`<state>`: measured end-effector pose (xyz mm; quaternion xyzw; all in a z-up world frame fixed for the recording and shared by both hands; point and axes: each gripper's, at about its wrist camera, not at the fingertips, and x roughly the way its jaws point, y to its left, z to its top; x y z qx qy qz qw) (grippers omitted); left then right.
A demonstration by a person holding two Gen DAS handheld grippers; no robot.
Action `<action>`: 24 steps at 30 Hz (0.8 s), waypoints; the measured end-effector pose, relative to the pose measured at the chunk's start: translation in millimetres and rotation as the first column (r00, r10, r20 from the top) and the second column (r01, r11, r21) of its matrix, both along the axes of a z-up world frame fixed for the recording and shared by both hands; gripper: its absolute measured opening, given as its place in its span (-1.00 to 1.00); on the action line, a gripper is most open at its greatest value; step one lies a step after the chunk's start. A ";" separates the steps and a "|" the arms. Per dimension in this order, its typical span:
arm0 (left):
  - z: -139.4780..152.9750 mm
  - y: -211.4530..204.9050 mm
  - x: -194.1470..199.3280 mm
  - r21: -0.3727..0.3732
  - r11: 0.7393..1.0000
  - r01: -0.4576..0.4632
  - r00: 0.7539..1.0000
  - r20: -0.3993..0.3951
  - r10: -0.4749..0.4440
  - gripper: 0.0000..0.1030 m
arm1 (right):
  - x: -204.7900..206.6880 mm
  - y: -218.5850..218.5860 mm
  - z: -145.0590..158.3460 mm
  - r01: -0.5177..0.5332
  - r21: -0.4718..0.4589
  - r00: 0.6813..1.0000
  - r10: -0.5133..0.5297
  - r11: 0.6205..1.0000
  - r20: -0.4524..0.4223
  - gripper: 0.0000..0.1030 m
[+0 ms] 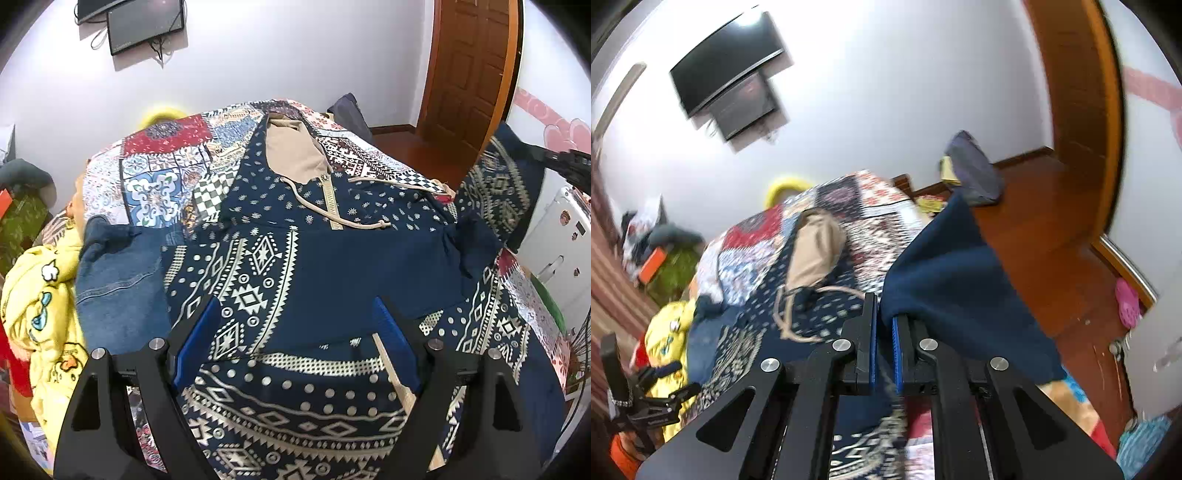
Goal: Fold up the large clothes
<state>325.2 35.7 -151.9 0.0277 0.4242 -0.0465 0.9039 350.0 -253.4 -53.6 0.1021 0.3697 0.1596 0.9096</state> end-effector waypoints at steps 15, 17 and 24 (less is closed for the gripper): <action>-12.4 25.4 -21.5 0.001 0.999 -0.035 0.999 -0.023 0.035 0.62 | 22.2 115.6 -127.2 -0.193 -0.045 0.929 0.168 0.980 -0.329 -0.88; -16.0 26.8 -19.6 -0.003 0.999 -0.037 0.999 -0.036 0.036 0.62 | 17.1 112.9 -133.9 -0.194 -0.050 0.920 0.164 0.980 -0.357 -0.82; -18.2 9.5 -7.7 -0.005 1.000 -0.012 0.999 -0.053 0.012 0.62 | 7.8 83.7 -129.7 -0.170 0.045 0.870 0.171 0.984 -0.462 -0.61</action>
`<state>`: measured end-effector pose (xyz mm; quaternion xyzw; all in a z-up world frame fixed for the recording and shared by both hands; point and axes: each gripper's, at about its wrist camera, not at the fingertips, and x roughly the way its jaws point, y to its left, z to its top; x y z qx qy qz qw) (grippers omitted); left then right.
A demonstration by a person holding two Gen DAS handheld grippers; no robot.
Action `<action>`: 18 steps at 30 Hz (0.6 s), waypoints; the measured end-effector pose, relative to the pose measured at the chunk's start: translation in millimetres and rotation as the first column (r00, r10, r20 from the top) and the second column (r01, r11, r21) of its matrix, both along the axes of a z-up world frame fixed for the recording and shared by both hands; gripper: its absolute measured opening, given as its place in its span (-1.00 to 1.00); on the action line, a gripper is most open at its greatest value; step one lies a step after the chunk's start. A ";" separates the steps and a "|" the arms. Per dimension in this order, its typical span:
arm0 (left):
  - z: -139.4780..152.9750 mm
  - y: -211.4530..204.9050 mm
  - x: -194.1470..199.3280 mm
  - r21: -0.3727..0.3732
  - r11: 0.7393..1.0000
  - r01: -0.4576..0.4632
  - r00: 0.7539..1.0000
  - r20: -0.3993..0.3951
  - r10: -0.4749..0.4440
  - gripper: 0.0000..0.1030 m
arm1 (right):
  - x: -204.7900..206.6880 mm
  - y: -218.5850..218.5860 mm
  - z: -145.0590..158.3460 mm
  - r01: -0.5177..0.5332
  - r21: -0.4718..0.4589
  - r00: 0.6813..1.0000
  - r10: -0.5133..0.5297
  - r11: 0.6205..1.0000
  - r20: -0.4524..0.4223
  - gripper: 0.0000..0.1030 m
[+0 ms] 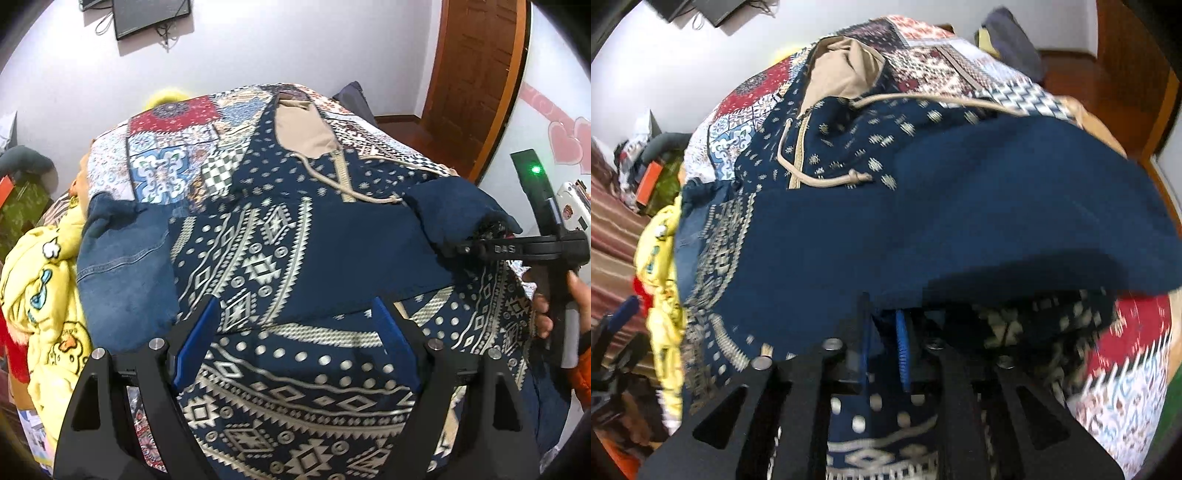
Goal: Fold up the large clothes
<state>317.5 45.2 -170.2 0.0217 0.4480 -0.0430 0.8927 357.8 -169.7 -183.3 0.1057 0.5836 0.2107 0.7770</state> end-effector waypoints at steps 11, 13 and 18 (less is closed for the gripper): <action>30.2 -105.9 38.0 0.027 0.983 0.183 0.981 0.053 -0.184 0.62 | -46.2 -77.5 77.0 0.064 -0.132 0.952 -0.020 0.989 0.305 -0.08; 33.7 -131.2 44.1 0.048 0.972 0.228 0.971 0.063 -0.231 0.62 | -48.8 -98.6 85.7 0.112 -0.120 0.938 -0.065 0.987 0.341 -0.07; 27.0 -205.6 65.8 0.130 0.929 0.347 0.933 0.058 -0.356 0.62 | -44.9 -144.4 88.8 0.239 -0.134 0.912 -0.174 0.962 0.372 -0.05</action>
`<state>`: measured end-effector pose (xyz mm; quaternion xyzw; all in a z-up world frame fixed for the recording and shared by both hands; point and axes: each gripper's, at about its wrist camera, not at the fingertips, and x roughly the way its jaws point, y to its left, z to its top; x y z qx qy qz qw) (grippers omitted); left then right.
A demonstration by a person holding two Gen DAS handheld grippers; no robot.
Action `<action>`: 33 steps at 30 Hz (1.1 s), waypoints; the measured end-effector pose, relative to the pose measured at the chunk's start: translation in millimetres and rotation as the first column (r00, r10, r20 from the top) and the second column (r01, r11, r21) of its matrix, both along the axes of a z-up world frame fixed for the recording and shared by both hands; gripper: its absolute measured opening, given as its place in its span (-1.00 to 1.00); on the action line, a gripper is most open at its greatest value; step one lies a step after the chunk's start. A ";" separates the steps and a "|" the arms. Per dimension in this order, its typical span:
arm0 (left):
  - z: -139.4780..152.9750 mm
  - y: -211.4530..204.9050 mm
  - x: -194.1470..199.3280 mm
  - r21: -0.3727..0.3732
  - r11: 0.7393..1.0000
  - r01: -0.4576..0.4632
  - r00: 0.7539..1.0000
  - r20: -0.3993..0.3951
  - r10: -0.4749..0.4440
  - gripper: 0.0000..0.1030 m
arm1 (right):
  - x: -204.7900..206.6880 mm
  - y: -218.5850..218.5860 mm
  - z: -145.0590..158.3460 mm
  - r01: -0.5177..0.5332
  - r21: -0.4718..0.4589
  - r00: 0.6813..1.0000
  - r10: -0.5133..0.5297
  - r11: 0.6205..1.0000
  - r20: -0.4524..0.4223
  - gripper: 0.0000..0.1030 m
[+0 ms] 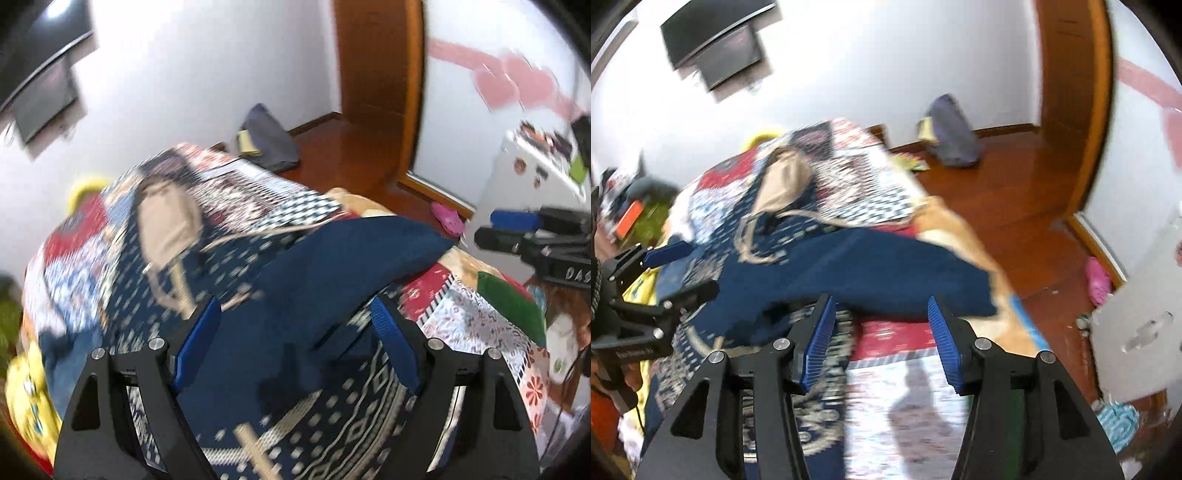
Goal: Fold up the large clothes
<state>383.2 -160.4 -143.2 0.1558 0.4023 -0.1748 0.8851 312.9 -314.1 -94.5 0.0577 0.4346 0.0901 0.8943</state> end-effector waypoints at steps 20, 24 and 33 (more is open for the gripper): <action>-105.0 -151.0 48.7 0.213 0.940 0.268 0.962 -0.105 -0.250 -0.33 | 5.5 -74.1 -54.1 0.162 0.044 0.976 -0.154 0.986 -0.153 -0.04; -81.3 -139.8 53.1 0.127 0.972 0.198 0.980 -0.052 -0.193 -0.81 | 5.0 -68.0 -50.6 0.139 0.017 0.981 -0.136 0.990 -0.139 -0.04; 19.3 -16.4 52.8 -0.139 0.990 -0.001 0.998 0.054 0.008 -0.85 | 7.4 -29.6 -35.3 0.055 0.003 0.994 -0.054 0.998 -0.098 -0.05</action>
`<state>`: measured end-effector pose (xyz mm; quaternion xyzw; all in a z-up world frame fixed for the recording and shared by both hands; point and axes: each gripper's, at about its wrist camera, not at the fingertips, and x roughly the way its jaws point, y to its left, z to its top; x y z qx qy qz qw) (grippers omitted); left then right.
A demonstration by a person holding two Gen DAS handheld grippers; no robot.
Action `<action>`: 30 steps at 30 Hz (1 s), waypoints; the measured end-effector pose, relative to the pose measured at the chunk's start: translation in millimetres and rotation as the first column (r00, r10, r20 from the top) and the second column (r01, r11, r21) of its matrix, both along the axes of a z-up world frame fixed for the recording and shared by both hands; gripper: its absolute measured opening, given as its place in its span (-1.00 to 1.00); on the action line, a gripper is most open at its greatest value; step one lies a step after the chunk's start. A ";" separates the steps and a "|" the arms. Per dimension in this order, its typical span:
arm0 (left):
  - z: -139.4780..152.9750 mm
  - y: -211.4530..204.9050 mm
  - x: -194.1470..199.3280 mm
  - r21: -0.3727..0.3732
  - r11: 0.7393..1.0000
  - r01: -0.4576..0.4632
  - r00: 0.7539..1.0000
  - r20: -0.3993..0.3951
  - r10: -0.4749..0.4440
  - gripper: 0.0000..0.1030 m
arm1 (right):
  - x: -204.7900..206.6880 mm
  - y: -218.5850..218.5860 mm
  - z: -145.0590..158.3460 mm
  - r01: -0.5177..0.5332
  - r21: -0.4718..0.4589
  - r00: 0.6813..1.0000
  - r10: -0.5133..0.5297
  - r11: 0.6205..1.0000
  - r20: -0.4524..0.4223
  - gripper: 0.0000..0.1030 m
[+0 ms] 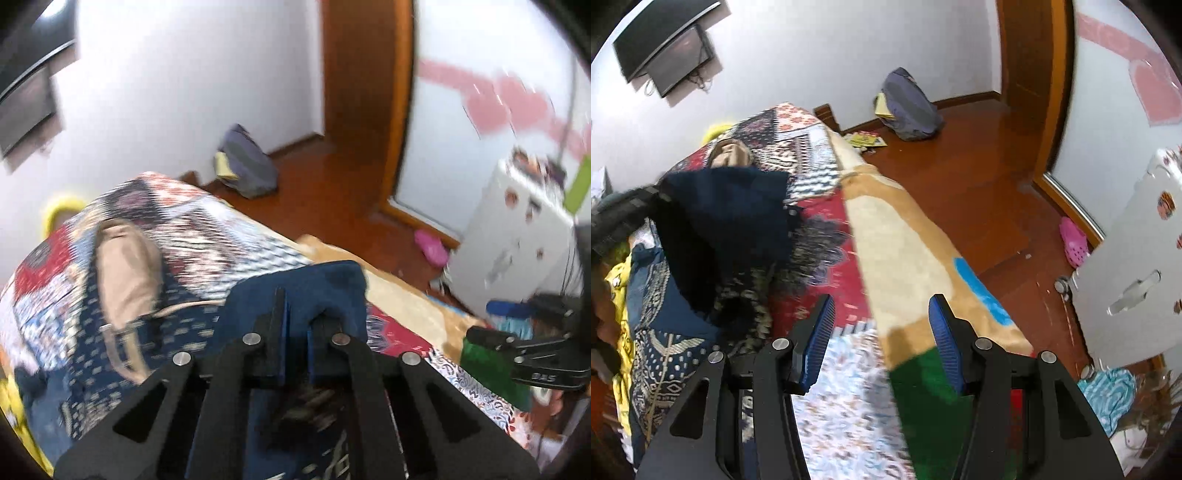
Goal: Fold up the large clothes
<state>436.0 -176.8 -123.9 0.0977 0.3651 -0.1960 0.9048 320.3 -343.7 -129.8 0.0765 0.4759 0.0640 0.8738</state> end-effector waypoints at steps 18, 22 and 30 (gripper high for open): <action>-111.3 212.2 -53.2 0.072 0.943 -0.325 0.907 -0.258 0.332 -0.82 | 53.5 134.8 -56.8 -0.267 -0.118 0.957 0.249 0.956 -0.145 -0.05; -139.4 219.9 -66.6 0.132 0.939 -0.319 0.891 -0.297 0.344 -0.39 | 48.9 129.1 -69.4 -0.257 -0.093 0.956 0.239 0.962 -0.168 -0.03; -112.3 192.2 -95.0 0.217 0.950 -0.225 0.951 -0.161 0.263 0.17 | 37.9 126.0 -45.7 -0.253 -0.151 0.962 0.232 0.956 -0.141 -0.02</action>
